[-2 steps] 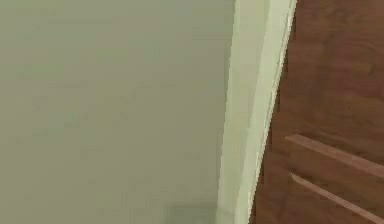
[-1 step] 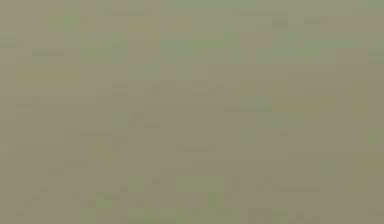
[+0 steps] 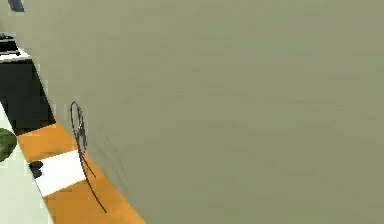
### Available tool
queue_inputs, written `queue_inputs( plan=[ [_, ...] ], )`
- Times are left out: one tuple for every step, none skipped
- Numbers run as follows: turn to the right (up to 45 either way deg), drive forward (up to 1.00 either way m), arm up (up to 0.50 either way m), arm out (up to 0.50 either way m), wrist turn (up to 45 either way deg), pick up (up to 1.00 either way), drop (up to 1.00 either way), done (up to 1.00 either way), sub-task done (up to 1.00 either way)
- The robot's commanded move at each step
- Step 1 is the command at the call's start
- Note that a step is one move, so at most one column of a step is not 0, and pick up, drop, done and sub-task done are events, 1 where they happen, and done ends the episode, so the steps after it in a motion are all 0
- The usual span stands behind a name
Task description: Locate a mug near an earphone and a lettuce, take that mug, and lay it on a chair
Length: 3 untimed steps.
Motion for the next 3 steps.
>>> queue_inputs(
  plan=[
    [-9.0, 0.00, 0.00, 0.00, 0.0, 0.00, 0.00, 0.00, 0.00],
    [45.0, 0.00, 0.00, 0.00, 0.0, 0.00, 0.00, 0.00, 0.00],
    [45.0, 0.00, 0.00, 0.00, 0.0, 0.00, 0.00, 0.00, 0.00]
  ],
)
